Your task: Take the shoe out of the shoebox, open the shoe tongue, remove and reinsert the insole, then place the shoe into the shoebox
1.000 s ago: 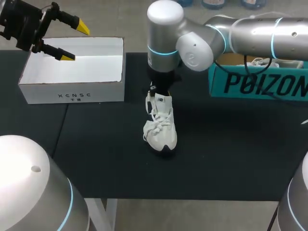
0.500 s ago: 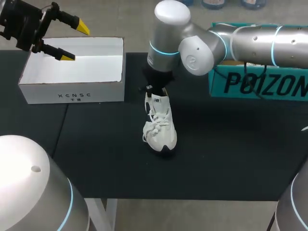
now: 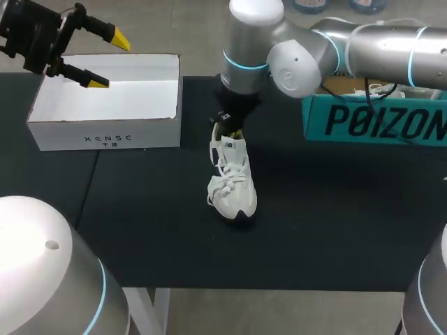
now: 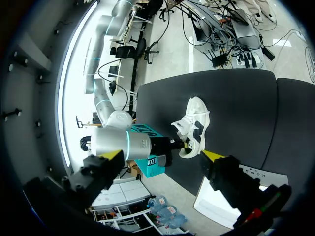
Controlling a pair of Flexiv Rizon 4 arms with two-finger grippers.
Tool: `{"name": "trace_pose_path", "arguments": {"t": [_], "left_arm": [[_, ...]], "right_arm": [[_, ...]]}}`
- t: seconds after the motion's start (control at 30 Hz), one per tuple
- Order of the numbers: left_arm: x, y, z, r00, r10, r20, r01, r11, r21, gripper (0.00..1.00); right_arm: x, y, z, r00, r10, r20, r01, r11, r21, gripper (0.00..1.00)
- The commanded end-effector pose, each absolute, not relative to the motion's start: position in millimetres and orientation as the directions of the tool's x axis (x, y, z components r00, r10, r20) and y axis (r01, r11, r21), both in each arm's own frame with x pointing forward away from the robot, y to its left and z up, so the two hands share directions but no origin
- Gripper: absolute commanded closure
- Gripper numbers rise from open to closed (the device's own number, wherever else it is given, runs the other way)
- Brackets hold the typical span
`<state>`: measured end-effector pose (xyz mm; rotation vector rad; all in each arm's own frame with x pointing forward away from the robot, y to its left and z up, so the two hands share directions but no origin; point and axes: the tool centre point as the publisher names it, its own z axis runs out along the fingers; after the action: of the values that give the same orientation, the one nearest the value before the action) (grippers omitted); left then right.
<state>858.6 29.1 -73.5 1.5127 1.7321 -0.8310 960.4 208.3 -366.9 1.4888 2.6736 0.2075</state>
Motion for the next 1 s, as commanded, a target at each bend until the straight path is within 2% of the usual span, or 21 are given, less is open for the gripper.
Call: {"name": "trace_pose_path", "arguments": {"t": [0.03,0.67,1.0], "left_arm": [[859.0,28.9,-73.4,-0.091,0.559,-0.824,0.992,0.119,-0.029,0.00],[859.0,28.9,-73.4,-0.091,0.559,-0.824,0.992,0.119,-0.029,0.00],[859.0,28.9,-73.4,-0.091,0.559,-0.824,0.992,0.119,-0.029,0.00]], "right_arm": [[960.5,208.2,-367.2,-0.502,0.860,-0.088,0.848,0.510,0.144,1.00],[961.2,208.0,-414.0,-0.485,0.866,-0.122,0.867,0.494,0.066,1.00],[957.0,216.8,-419.7,-0.537,0.843,0.028,0.839,0.531,0.121,1.00]]}}
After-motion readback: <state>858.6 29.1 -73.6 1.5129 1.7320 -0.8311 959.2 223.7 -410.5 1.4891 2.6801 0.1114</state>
